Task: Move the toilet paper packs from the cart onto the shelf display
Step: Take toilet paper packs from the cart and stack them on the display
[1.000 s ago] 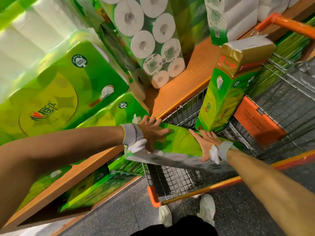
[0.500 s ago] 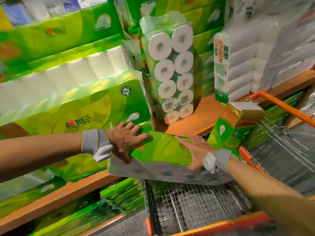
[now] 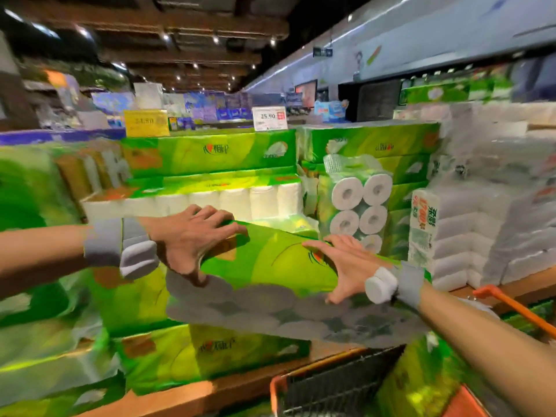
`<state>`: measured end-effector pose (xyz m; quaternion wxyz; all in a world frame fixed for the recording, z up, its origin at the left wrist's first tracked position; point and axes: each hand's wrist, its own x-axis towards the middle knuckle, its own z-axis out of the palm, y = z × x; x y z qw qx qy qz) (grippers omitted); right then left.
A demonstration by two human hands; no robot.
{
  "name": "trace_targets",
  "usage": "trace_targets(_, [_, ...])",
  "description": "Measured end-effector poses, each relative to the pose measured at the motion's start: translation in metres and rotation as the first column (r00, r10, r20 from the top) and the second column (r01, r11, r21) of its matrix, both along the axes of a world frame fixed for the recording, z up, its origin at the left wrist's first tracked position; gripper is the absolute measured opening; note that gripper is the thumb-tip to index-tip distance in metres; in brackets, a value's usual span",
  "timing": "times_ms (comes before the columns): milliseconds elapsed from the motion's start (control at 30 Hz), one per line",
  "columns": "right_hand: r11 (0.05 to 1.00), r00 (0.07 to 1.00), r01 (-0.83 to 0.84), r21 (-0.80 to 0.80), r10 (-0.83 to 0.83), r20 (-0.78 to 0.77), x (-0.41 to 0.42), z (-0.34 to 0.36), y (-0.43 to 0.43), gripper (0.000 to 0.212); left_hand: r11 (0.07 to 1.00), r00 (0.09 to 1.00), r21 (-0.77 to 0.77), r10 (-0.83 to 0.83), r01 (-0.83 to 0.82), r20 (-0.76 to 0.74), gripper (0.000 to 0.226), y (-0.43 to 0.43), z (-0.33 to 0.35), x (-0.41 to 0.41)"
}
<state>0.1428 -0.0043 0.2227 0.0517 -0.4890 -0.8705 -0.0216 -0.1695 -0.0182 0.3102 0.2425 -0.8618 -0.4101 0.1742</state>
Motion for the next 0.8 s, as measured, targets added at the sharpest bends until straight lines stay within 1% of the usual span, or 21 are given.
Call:
trace_targets(133, [0.995, 0.998, -0.031, 0.096, 0.025, 0.06, -0.032, 0.07, 0.016, 0.116, 0.997, 0.997, 0.066, 0.03, -0.035, 0.072, 0.107, -0.003, 0.048, -0.044])
trace_targets(233, [0.98, 0.992, -0.088, 0.179, 0.07, 0.102, -0.056, 0.113, 0.023, 0.114, 0.993, 0.993, 0.109, 0.041, -0.053, 0.11, 0.109, -0.006, 0.075, -0.074])
trace_targets(367, [0.964, 0.985, -0.149, 0.221, 0.126, 0.117, -0.08, 0.156, 0.031, 0.114, 0.994, 0.969, 0.091, 0.03, -0.054, 0.245, 0.096, -0.008, 0.101, -0.108])
trace_targets(433, [0.956, 0.979, -0.185, 0.227, 0.158, 0.133, -0.095, 0.177, 0.034, 0.113, 0.994, 0.957, 0.09, 0.028, -0.056, 0.287, 0.094, -0.01, 0.114, -0.126])
trace_targets(533, [0.938, 0.97, -0.217, 0.27, 0.176, 0.17, -0.114, 0.198, 0.044, 0.114, 0.989, 0.948, 0.137, 0.008, -0.054, 0.32, 0.092, -0.012, 0.129, -0.145])
trace_targets(667, [0.904, 0.96, -0.244, 0.352, 0.174, 0.218, -0.134, 0.217, 0.057, 0.129, 0.966, 0.95, 0.25, -0.013, -0.07, 0.313, 0.095, -0.015, 0.141, -0.16])
trace_targets(800, [0.853, 0.956, -0.227, 0.469, 0.103, 0.276, -0.159, 0.23, 0.071, 0.125, 0.919, 0.962, 0.374, 0.02, -0.125, 0.273, 0.097, -0.011, 0.141, -0.178])
